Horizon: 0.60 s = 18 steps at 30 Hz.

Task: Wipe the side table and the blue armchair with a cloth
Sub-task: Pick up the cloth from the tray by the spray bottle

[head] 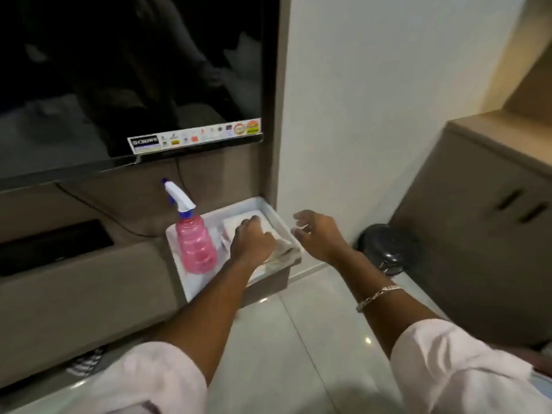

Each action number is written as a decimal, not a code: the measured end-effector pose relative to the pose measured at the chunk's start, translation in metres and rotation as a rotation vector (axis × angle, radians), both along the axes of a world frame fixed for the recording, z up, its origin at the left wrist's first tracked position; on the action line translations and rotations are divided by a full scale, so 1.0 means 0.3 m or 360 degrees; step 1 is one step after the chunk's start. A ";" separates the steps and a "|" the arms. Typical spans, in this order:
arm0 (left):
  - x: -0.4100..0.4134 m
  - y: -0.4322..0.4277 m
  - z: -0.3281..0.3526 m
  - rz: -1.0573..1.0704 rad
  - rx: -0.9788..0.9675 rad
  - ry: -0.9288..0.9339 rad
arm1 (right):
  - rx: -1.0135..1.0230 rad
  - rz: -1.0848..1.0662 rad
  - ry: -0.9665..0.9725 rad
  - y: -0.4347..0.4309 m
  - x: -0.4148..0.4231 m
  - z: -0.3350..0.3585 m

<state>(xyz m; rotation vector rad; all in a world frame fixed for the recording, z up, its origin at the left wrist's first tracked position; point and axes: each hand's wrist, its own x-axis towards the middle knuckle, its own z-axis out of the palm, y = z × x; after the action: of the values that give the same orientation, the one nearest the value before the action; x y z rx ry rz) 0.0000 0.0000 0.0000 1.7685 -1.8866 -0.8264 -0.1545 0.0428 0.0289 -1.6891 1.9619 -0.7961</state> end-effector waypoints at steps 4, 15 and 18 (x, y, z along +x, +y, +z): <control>0.060 -0.097 -0.168 0.0336 0.0398 -0.0104 | 0.0389 0.0104 0.0231 -0.194 0.141 -0.171; 0.058 -0.149 -0.193 0.0953 0.0498 0.1440 | 0.0317 -0.0410 -0.0864 -0.286 0.105 -0.244; 0.046 -0.062 -0.100 0.0600 0.0444 0.1771 | 0.0248 -0.0517 -0.1560 -0.164 -0.003 -0.149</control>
<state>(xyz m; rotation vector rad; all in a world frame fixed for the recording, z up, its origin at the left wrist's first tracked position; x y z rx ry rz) 0.0139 -0.0186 -0.0300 1.2502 -0.7173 -1.5233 -0.1554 -0.0065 -0.0157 -0.6423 1.5076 -1.2348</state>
